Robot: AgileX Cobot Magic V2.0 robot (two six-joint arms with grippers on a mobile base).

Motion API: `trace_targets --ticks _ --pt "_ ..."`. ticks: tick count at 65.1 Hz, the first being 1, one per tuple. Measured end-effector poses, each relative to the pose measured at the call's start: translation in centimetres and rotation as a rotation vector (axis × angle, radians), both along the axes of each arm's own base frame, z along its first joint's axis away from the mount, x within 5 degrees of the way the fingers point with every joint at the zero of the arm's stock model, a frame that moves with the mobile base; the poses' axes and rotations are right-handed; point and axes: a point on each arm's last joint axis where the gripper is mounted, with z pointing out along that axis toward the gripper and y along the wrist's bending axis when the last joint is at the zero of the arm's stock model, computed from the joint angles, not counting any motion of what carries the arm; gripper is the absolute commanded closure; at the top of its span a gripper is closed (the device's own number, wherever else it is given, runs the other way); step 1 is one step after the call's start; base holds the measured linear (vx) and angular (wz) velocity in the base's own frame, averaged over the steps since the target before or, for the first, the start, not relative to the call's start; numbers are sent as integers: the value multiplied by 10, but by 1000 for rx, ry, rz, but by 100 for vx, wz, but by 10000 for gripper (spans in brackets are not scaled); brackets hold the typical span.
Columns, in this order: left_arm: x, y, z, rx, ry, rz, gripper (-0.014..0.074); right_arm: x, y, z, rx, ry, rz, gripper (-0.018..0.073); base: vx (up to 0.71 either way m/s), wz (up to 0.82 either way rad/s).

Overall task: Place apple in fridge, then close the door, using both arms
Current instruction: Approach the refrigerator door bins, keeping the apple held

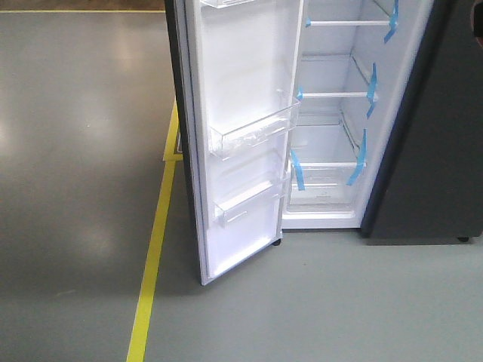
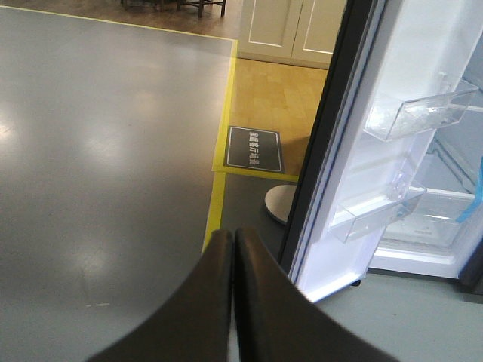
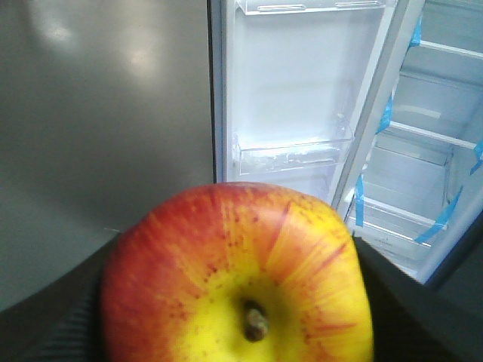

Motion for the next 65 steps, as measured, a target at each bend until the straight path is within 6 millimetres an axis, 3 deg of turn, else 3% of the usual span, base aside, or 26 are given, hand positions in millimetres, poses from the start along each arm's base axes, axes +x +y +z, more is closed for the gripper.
trace_targets --ticks 65 --pt "0 0 0 0 0 0 604 0 0 0 0 0 0 571 13 2"
